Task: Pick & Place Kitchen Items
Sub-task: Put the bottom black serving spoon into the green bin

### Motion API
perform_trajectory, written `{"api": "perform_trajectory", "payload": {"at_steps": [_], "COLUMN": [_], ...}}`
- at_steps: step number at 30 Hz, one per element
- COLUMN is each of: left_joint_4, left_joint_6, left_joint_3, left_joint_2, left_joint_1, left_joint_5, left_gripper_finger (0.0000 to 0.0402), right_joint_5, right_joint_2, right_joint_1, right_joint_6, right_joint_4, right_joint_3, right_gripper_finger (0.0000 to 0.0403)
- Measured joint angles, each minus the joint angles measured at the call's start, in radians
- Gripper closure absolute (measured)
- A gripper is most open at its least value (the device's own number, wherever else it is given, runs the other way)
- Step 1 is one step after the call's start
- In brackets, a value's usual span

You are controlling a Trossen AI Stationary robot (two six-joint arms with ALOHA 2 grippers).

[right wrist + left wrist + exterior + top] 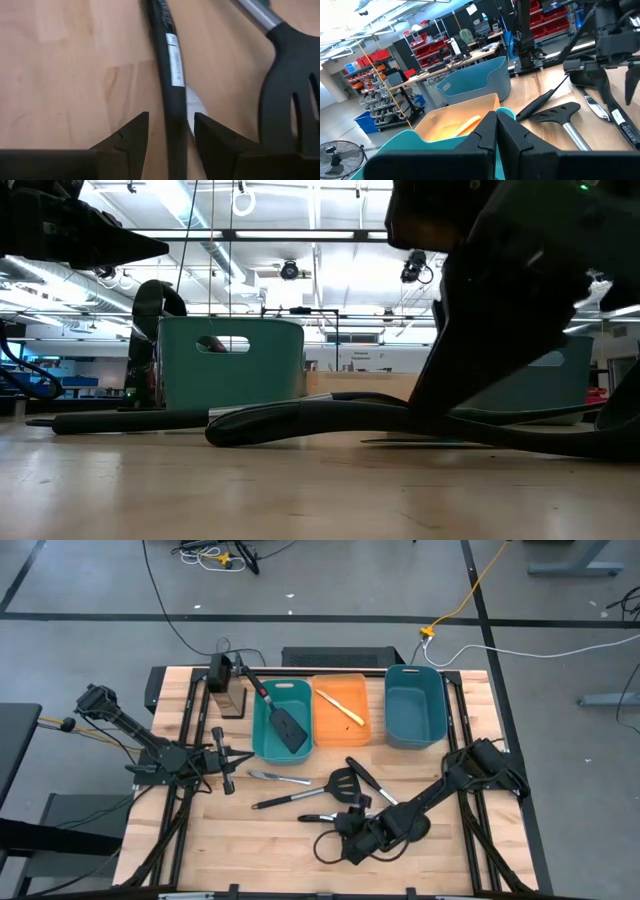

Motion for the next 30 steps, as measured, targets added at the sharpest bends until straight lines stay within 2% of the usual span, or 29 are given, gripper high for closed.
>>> {"api": "perform_trajectory", "payload": {"at_steps": [8,14,21,28,30], "left_joint_4": [-0.004,-0.004,-0.004,-0.004,-0.004], "left_joint_6": [0.0,0.0,0.0,0.0,0.0], "left_joint_3": [0.0,0.0,0.0,0.0,0.0], "left_joint_2": [0.0,0.0,0.0,0.0,0.0], "left_joint_1": [0.0,0.0,0.0,0.0,0.0], "left_joint_5": [0.0,0.0,0.0,0.0,0.0], "left_gripper_finger": [0.0388,0.0388,0.0388,0.0388,0.0388], "right_joint_5": [-0.009,-0.021,-0.029,-0.017,-0.02], "right_joint_2": [0.001,0.001,0.001,-0.001,-0.001], "right_joint_1": [0.0,0.004,0.004,0.005,0.005], "right_joint_6": [0.0,0.029,0.086,0.1,0.1], "right_joint_4": [0.004,0.0,0.004,0.013,0.015], "right_joint_3": [0.0,-0.019,-0.044,-0.044,-0.044], "right_gripper_finger": [0.0239,0.0256,0.0298,0.0357,0.0362]}}
